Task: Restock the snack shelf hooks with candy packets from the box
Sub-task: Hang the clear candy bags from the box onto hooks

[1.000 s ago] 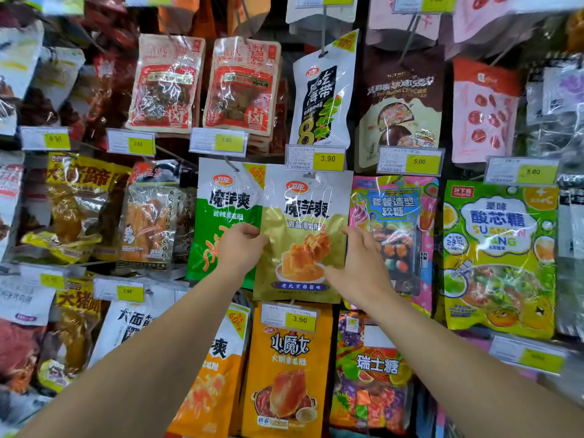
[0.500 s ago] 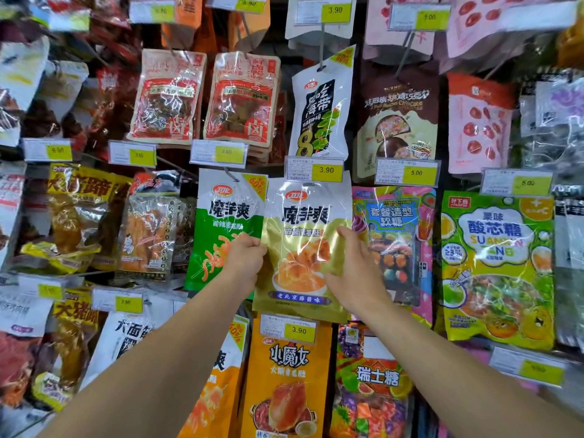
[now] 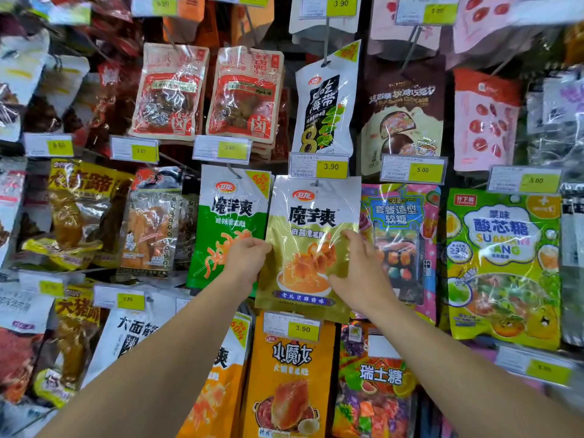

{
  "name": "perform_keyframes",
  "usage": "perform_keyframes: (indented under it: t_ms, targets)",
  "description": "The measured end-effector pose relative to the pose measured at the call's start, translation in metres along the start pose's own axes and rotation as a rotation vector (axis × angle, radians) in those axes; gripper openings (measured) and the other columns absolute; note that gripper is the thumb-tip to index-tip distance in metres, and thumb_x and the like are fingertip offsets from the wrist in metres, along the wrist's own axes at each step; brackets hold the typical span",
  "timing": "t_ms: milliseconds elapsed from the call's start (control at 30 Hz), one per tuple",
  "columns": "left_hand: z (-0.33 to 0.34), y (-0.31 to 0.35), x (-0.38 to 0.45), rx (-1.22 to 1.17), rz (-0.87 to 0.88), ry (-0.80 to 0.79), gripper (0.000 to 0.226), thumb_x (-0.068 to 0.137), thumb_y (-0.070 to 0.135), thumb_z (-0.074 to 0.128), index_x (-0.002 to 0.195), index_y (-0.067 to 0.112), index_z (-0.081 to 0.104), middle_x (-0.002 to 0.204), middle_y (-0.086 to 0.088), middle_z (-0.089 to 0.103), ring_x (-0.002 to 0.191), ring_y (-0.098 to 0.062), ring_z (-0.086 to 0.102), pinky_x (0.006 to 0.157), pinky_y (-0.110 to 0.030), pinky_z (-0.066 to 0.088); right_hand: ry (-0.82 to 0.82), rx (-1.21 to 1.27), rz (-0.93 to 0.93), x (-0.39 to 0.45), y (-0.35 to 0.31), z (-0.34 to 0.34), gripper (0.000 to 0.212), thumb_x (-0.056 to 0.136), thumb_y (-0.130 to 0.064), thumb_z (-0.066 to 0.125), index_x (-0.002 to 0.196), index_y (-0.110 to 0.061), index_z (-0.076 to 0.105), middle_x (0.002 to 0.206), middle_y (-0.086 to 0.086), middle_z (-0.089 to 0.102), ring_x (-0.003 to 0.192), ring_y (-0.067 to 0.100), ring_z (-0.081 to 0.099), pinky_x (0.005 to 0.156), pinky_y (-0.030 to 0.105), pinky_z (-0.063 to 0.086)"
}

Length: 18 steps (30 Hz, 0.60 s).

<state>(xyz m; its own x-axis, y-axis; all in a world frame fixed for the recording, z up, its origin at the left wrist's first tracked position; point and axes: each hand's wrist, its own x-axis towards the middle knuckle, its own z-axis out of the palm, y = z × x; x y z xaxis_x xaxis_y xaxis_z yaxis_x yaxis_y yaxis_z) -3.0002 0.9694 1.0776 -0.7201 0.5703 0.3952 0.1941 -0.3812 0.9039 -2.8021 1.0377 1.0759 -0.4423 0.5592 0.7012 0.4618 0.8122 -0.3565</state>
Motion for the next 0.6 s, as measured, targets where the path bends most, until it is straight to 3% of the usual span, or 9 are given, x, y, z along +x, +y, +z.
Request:
perform_keyframes:
  t_ms: [67,133,233,400,600]
  targets:
    - [-0.002,0.0,-0.005,-0.005,-0.014,-0.018,0.011,0.096,0.014,0.056,0.093,0.006,0.062,0.08,0.001,0.057,0.072,-0.022,0.056,0.061,-0.031,0.045,0.017,-0.001,0.01,0.0,0.0,0.001,0.082,0.082,-0.025,0.072,0.146,-0.03,0.021,0.149,-0.004,0.026,0.126,0.03,0.046,0.103,0.048,0.043]
    - [-0.003,0.0,-0.007,0.001,-0.015,-0.029,0.014,0.095,0.015,0.057,0.101,0.004,0.063,0.082,0.005,0.056,0.076,-0.024,0.057,0.058,-0.031,0.044,0.045,-0.024,0.008,0.0,0.0,0.0,0.081,0.081,-0.027,0.071,0.146,-0.027,0.024,0.145,-0.006,0.025,0.125,0.029,0.046,0.099,0.047,0.046]
    - [-0.006,0.0,-0.007,-0.012,-0.029,-0.018,0.013,0.093,0.017,0.06,0.101,0.006,0.062,0.083,0.017,0.047,0.089,-0.029,0.059,0.069,-0.037,0.049,0.091,-0.05,0.001,0.001,0.002,-0.001,0.079,0.079,-0.026,0.07,0.145,-0.024,0.027,0.143,-0.005,0.025,0.129,0.027,0.041,0.101,0.044,0.045]
    - [-0.01,0.002,-0.011,-0.043,-0.036,-0.022,0.009,0.09,0.018,0.064,0.093,0.01,0.064,0.088,0.015,0.052,0.095,-0.032,0.058,0.079,-0.044,0.049,0.072,-0.071,-0.013,0.0,0.002,-0.002,0.075,0.081,-0.027,0.069,0.145,-0.023,0.028,0.145,-0.005,0.024,0.132,0.026,0.039,0.104,0.043,0.042]
    - [-0.009,0.006,-0.018,-0.078,-0.033,-0.036,0.008,0.092,0.016,0.062,0.096,0.01,0.064,0.084,0.021,0.047,0.093,-0.027,0.058,0.069,-0.036,0.045,0.059,-0.097,-0.015,-0.002,-0.001,-0.001,0.076,0.082,-0.034,0.071,0.145,-0.021,0.03,0.147,-0.002,0.025,0.135,0.029,0.037,0.109,0.05,0.037]
